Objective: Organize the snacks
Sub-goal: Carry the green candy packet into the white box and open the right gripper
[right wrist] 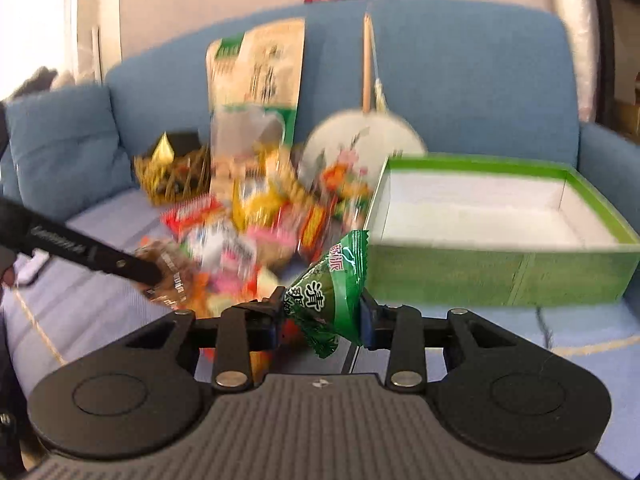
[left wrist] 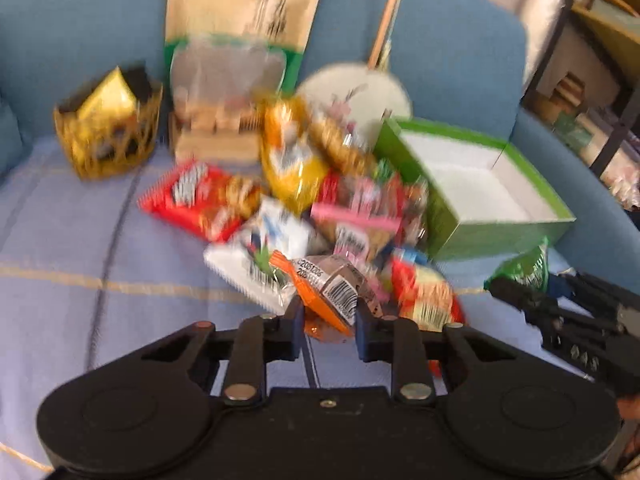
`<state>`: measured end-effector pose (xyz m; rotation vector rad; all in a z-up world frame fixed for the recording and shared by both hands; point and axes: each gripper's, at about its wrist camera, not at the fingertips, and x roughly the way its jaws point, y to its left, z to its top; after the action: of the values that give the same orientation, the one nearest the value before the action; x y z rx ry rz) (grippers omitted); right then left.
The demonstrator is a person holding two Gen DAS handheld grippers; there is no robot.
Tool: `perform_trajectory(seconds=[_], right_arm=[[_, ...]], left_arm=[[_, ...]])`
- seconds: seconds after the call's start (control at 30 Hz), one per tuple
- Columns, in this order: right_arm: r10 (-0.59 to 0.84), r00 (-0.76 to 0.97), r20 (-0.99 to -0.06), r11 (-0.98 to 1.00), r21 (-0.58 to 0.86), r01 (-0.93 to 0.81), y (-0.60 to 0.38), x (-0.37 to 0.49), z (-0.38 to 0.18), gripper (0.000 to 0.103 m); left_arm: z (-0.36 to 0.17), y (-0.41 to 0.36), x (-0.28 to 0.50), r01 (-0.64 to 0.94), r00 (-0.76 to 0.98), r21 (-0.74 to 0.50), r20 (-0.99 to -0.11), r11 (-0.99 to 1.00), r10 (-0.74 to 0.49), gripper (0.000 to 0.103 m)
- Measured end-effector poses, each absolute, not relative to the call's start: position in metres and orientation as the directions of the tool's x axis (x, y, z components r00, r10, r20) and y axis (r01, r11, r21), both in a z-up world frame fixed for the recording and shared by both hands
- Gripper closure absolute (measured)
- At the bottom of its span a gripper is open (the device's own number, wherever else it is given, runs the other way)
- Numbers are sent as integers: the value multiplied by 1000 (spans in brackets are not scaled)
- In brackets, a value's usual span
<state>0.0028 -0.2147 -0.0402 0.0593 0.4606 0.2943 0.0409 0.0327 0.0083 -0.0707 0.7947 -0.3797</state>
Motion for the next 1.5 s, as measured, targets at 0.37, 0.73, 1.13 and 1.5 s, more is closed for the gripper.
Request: perform_trajectory(seconds=[0.37,0.73,1.13,1.5], right_arm=[[114,933,-342,993,45,-105,-251,65,-19,40],[57,906,-420,992,130,-3,-289,97,-53,40],[34,940,-341,998,58,-15,-280,81,-46,0],[334,859,-387,938,222,-265,-232,53,-39,0]], left_arm=[[64,-37,81,433,681,-220,-555,874,-477,68],[23,-117,143,470,622,-245,-590,848,-515,66],[29,-93,127,409,714,-208,-532,888,-454,0],[21,5,60,244,724,-272,-588,931,-361,0]])
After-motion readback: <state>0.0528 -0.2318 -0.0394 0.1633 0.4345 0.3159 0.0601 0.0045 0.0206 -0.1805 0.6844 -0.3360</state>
